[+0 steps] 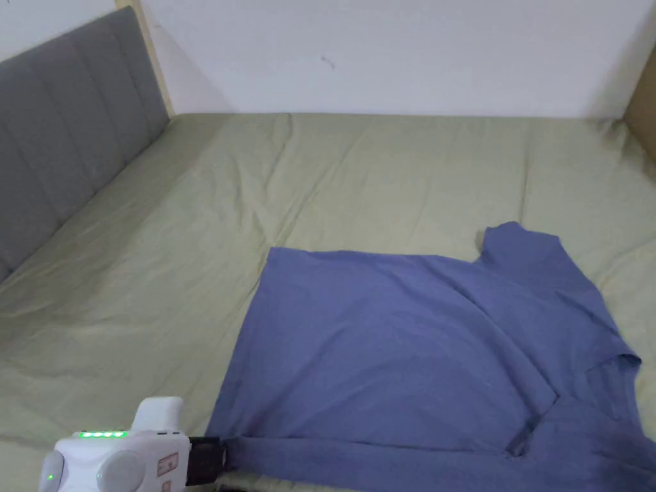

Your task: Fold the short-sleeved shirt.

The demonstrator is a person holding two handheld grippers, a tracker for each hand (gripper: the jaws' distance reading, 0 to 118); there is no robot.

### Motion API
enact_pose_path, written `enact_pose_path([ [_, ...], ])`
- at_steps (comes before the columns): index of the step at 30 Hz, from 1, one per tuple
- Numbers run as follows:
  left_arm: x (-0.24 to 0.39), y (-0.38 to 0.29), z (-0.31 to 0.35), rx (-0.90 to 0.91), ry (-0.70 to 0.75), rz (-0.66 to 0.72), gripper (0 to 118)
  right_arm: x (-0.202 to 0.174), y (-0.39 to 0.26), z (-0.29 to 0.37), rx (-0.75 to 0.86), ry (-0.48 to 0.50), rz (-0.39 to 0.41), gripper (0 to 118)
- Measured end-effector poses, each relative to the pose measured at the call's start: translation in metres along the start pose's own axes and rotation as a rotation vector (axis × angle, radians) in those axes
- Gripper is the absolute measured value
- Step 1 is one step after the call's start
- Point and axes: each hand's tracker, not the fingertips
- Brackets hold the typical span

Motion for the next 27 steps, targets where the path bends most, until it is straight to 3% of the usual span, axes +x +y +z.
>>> enact_pose_path([
  [2, 0.01, -0.002, -0.012, -0.003, -0.023, 0.014, 62, -0.001, -0.001, 0.002, 0.002, 0.004, -0.001, 3],
  [3, 0.018, 0.0, -0.027, 0.016, 0.017, -0.006, 46, 0.001, 0.001, 0.002, 0.001, 0.007, -0.003, 3],
  [4, 0.03, -0.002, -0.028, 0.019, 0.011, -0.018, 9, 0.002, 0.001, 0.002, 0.003, 0.005, -0.004, 3],
  [5, 0.04, -0.003, -0.029, 0.01, -0.015, -0.022, 6, 0.001, 0.0, 0.003, 0.005, 0.005, -0.004, 3],
  [7, 0.047, -0.002, -0.017, -0.024, 0.034, -0.04, 5, 0.001, 0.0, 0.005, 0.006, 0.008, -0.007, 3],
  [13, 0.089, 0.016, -0.016, 0.027, -0.028, -0.069, 5, -0.015, 0.009, 0.011, 0.033, -0.009, 0.044, 3],
  [14, 0.055, 0.037, 0.004, 0.036, -0.023, -0.074, 5, -0.017, 0.014, 0.01, 0.035, -0.006, 0.047, 3],
  [17, 0.06, 0.058, 0.007, 0.077, -0.018, -0.054, 5, -0.025, 0.038, 0.007, 0.052, 0.006, 0.044, 3],
  [18, 0.036, 0.076, 0.003, 0.083, -0.023, -0.031, 5, -0.03, 0.049, 0.004, 0.064, 0.008, 0.047, 3],
  [27, 0.041, 0.151, -0.047, 0.106, -0.004, 0.045, 5, -0.047, 0.145, -0.062, 0.076, -0.058, 0.045, 3],
])
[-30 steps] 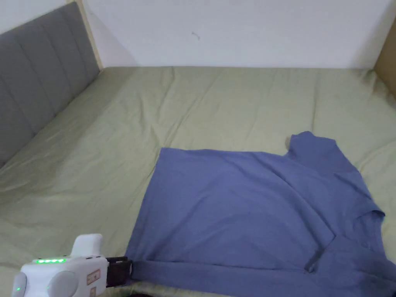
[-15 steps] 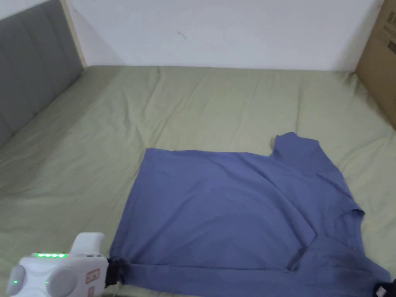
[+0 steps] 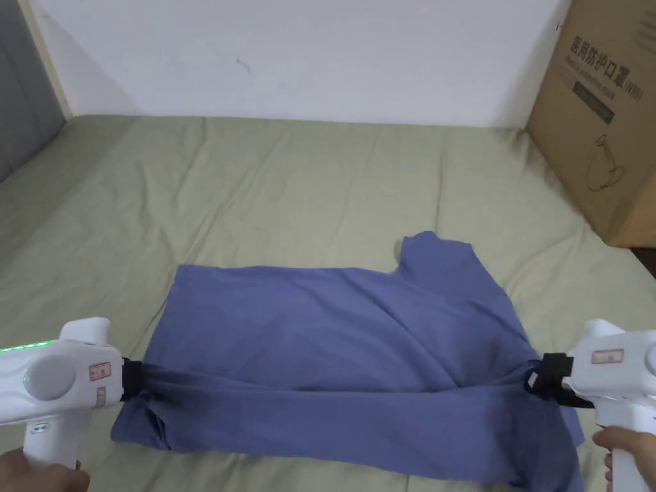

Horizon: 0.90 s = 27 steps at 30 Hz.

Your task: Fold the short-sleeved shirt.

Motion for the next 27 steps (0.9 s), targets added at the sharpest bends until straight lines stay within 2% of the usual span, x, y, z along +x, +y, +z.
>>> enact_pose_path([
  [6, 0.013, 0.012, -0.031, -0.006, 0.029, -0.003, 6, 0.009, 0.022, -0.035, 0.0, -0.043, -0.024, 5],
  [7, 0.012, 0.015, -0.037, -0.029, 0.039, -0.005, 17, 0.01, 0.025, -0.037, -0.006, -0.065, -0.031, 12],
  [9, 0.012, 0.018, -0.035, -0.048, 0.024, 0.012, 44, 0.012, 0.026, -0.034, 0.008, -0.084, -0.021, 41],
  [10, 0.01, 0.02, -0.028, -0.035, -0.01, 0.046, 56, 0.012, 0.028, -0.024, 0.054, -0.095, 0.005, 43],
  [12, 0.001, 0.024, -0.009, 0.029, -0.07, 0.106, 68, 0.007, 0.026, 0.006, 0.159, -0.049, 0.081, 43],
  [15, -0.004, 0.024, 0.035, 0.151, -0.123, 0.116, 68, -0.002, 0.008, 0.059, 0.35, -0.085, 0.229, 43],
  [18, 0.005, 0.009, 0.086, 0.273, -0.129, 0.049, 67, -0.011, -0.031, 0.11, 0.479, -0.048, 0.331, 43],
  [20, 0.003, -0.011, 0.119, 0.382, -0.182, -0.005, 62, -0.013, -0.067, 0.14, 0.573, 0.028, 0.379, 43],
  [21, 0.004, -0.018, 0.137, 0.448, -0.155, -0.038, 47, -0.016, -0.082, 0.151, 0.587, 0.048, 0.409, 41],
  [22, 0.011, -0.016, 0.133, 0.492, -0.076, -0.099, 13, -0.02, -0.1, 0.161, 0.633, 0.029, 0.426, 27],
  [23, 0.027, -0.042, 0.153, 0.539, -0.021, -0.144, 0, -0.024, -0.112, 0.168, 0.656, 0.007, 0.438, 5],
  [24, 0.034, -0.054, 0.165, 0.57, -0.021, -0.179, 0, -0.02, -0.121, 0.166, 0.645, 0.003, 0.423, 1],
  [26, 0.041, -0.068, 0.18, 0.605, -0.076, -0.236, 0, -0.019, -0.135, 0.175, 0.641, 0.1, 0.398, 1],
  [27, 0.044, -0.076, 0.186, 0.616, -0.057, -0.264, 0, -0.02, -0.139, 0.177, 0.644, 0.078, 0.38, 1],
])
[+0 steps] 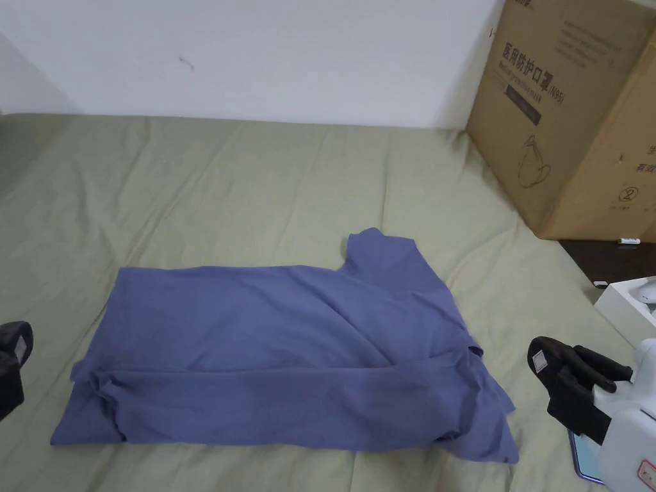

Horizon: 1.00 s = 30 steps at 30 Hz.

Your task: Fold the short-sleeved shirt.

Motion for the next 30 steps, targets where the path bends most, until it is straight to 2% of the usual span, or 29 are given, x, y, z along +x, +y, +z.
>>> enact_pose_path([
  [2, 0.011, 0.0, 0.004, -0.038, -0.025, -0.057, 0, -0.003, 0.0, 0.002, -0.01, 0.01, -0.014, 1],
  [4, 0.014, -0.004, 0.012, -0.026, -0.045, -0.045, 0, 0.002, -0.001, -0.005, -0.005, 0.003, -0.031, 1],
  [5, 0.016, -0.005, 0.014, -0.032, -0.07, -0.042, 0, 0.004, 0.0, -0.011, -0.02, -0.027, -0.048, 3],
  [6, 0.02, -0.007, 0.015, -0.042, -0.069, -0.042, 0, 0.012, -0.003, -0.024, -0.053, -0.058, -0.067, 10],
  [7, 0.021, -0.011, 0.016, -0.046, -0.076, -0.038, 0, 0.02, -0.007, -0.038, -0.09, -0.077, -0.083, 37],
  [8, 0.019, -0.016, 0.017, -0.051, -0.095, -0.026, 0, 0.031, -0.014, -0.059, -0.184, -0.114, -0.13, 69],
  [9, 0.02, -0.019, 0.017, -0.059, -0.102, -0.02, 0, 0.039, -0.02, -0.079, -0.284, -0.139, -0.186, 86],
  [12, 0.023, -0.026, 0.018, -0.078, -0.113, -0.016, 0, 0.075, -0.06, -0.138, -0.52, -0.153, -0.364, 86],
  [14, 0.022, -0.029, 0.02, -0.082, -0.112, -0.021, 0, 0.086, -0.082, -0.158, -0.59, -0.182, -0.409, 84],
  [15, 0.02, -0.029, 0.021, -0.086, -0.107, -0.019, 0, 0.087, -0.089, -0.165, -0.629, -0.179, -0.425, 78],
  [16, 0.021, -0.027, 0.021, -0.091, -0.108, -0.012, 0, 0.085, -0.094, -0.166, -0.654, -0.17, -0.431, 66],
  [18, 0.018, -0.027, 0.021, -0.107, -0.109, -0.009, 0, 0.086, -0.103, -0.171, -0.646, -0.059, -0.469, 37],
  [19, 0.017, -0.029, 0.02, -0.11, -0.098, -0.018, 0, 0.083, -0.104, -0.174, -0.659, -0.062, -0.465, 8],
  [21, 0.01, -0.03, 0.011, -0.133, -0.083, -0.003, 0, 0.071, -0.104, -0.17, -0.648, -0.098, -0.454, 7],
  [24, -0.013, -0.036, -0.011, -0.187, -0.076, 0.129, 0, 0.068, -0.1, -0.169, -0.62, -0.101, -0.432, 7],
  [25, -0.025, -0.037, -0.023, -0.232, -0.056, 0.2, 13, 0.065, -0.096, -0.165, -0.61, -0.104, -0.403, 7],
  [27, -0.052, -0.047, -0.056, -0.315, -0.041, 0.315, 74, 0.062, -0.089, -0.162, -0.597, -0.096, -0.341, 7],
  [28, -0.069, -0.054, -0.075, -0.348, -0.023, 0.388, 92, 0.062, -0.086, -0.161, -0.595, -0.096, -0.33, 7],
  [30, -0.095, -0.068, -0.11, -0.464, 0.036, 0.542, 92, 0.059, -0.08, -0.156, -0.592, -0.09, -0.334, 7],
])
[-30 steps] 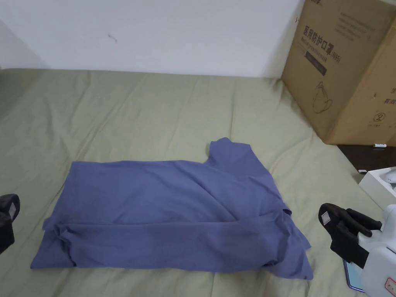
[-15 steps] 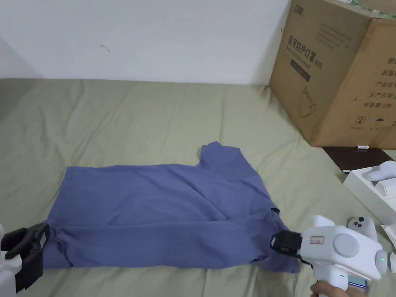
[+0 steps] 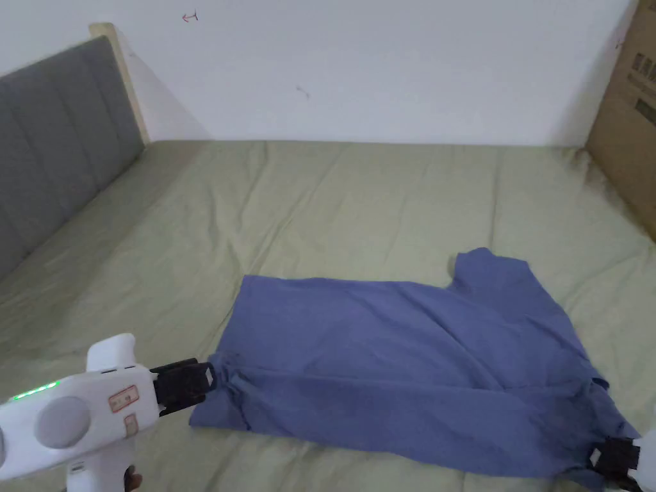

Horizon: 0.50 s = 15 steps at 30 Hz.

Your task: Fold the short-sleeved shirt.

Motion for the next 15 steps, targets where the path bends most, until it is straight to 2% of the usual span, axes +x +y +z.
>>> enact_pose_path([
  [1, -0.014, 0.003, -0.019, -0.042, -0.018, 0.075, 92, 0.0, 0.0, 0.002, 0.004, 0.008, -0.003, 7],
  [3, -0.021, 0.002, -0.044, -0.127, 0.022, 0.129, 92, -0.008, -0.002, 0.008, 0.008, 0.009, 0.003, 7],
  [7, -0.017, -0.012, -0.084, -0.216, 0.101, 0.017, 89, -0.014, -0.004, 0.01, 0.004, 0.006, 0.022, 7],
  [9, -0.013, -0.014, -0.091, -0.216, 0.111, 0.029, 87, -0.016, -0.006, 0.01, -0.001, 0.003, 0.028, 7],
  [10, -0.007, -0.014, -0.091, -0.204, 0.117, 0.032, 78, -0.018, -0.008, 0.01, -0.004, 0.002, 0.031, 7],
  [11, -0.005, -0.014, -0.09, -0.185, 0.126, 0.031, 59, -0.017, -0.006, 0.01, -0.006, 0.001, 0.032, 7],
  [12, -0.001, -0.014, -0.091, -0.182, 0.161, 0.013, 30, -0.017, -0.007, 0.01, -0.008, -0.001, 0.034, 7],
  [13, 0.003, -0.014, -0.095, -0.221, 0.237, -0.027, 7, -0.018, -0.007, 0.01, -0.009, -0.004, 0.031, 7],
  [14, 0.012, -0.015, -0.093, -0.222, 0.265, -0.035, 6, -0.019, -0.008, 0.011, -0.009, -0.004, 0.027, 7],
  [15, 0.014, -0.017, -0.088, -0.204, 0.207, -0.017, 6, -0.013, -0.002, 0.007, -0.01, 0.001, 0.026, 7],
])
